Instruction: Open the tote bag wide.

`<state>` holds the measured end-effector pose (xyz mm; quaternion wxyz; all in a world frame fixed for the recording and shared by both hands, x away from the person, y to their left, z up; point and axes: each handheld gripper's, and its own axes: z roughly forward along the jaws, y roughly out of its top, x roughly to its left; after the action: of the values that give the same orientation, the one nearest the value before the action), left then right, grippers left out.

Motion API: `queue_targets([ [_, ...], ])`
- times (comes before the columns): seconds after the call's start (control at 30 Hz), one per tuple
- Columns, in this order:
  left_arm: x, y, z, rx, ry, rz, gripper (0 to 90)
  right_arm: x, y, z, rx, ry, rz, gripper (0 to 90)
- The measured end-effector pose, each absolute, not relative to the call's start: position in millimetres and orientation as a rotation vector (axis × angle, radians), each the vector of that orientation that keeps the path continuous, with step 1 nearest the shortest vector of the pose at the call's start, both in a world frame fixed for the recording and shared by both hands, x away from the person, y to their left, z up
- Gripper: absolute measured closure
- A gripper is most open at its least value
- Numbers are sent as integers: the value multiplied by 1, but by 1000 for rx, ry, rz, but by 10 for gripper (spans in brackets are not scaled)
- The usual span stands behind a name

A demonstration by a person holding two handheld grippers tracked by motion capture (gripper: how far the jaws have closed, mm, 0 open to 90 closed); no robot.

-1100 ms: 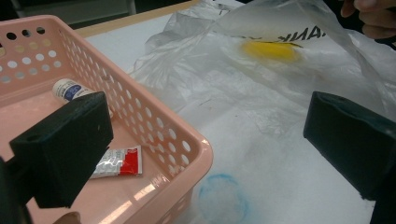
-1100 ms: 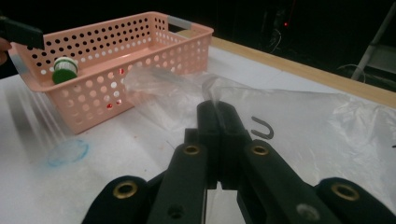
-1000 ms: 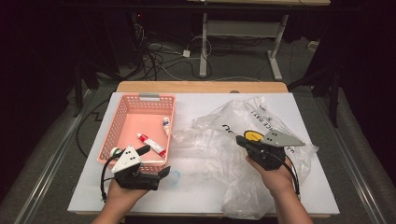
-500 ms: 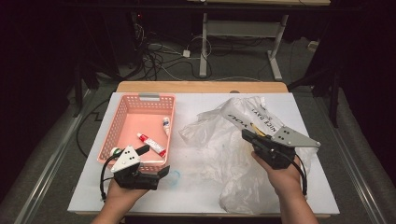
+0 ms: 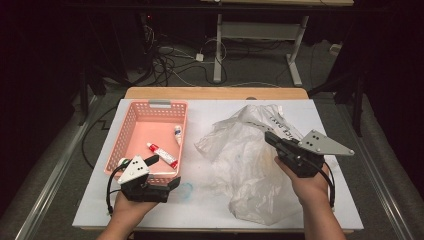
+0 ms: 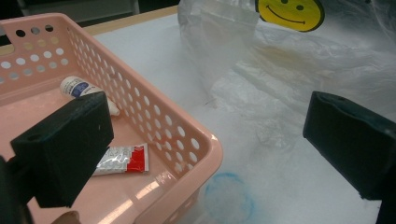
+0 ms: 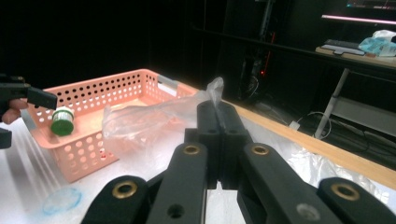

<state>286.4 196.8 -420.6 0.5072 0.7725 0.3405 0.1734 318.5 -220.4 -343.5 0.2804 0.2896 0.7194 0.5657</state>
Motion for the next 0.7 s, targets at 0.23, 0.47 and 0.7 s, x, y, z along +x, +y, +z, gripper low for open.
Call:
queue_targets([
  [0.23, 288, 202, -420, 1852, 841, 426, 13, 321, -221, -349, 808, 1928, 1533, 900],
  [0.47, 292, 214, -417, 1845, 869, 438, 13, 323, -221, -353, 811, 1943, 1530, 900],
  [0.7, 297, 230, -414, 1840, 913, 467, 13, 323, -221, -354, 806, 1948, 1535, 900],
])
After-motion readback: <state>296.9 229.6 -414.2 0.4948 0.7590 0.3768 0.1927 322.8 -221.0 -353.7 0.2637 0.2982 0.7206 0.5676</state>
